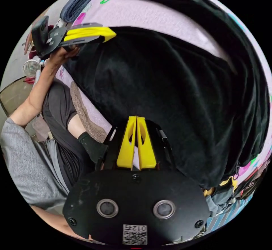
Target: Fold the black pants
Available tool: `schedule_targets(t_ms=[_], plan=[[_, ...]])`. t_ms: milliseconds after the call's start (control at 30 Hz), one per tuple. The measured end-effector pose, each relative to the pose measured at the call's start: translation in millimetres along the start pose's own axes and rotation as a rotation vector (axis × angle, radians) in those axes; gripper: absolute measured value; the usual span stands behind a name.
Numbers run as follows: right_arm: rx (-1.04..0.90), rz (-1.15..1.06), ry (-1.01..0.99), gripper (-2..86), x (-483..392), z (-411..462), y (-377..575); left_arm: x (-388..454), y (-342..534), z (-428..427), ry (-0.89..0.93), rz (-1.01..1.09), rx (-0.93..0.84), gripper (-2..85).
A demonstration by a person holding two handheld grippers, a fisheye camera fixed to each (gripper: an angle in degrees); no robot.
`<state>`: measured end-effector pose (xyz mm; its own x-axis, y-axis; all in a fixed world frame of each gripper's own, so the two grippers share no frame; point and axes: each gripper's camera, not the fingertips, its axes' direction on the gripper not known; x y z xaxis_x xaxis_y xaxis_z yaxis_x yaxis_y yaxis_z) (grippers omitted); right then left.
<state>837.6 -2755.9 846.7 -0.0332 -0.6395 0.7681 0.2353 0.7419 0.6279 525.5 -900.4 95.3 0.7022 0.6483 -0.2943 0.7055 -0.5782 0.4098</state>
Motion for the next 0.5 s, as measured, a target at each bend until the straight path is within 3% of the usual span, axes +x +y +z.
schedule_targets(t_ms=[200,500], plan=[[0.380,0.130,0.145,0.0,70.2,-74.8,12.7,-17.4,12.9,-5.4,0.014,-0.087,0.044,0.2],[0.417,-0.101,0.316,6.4,26.3,-2.2,-84.0,-45.3,35.7,-22.7,0.006,-0.251,0.178,0.6]])
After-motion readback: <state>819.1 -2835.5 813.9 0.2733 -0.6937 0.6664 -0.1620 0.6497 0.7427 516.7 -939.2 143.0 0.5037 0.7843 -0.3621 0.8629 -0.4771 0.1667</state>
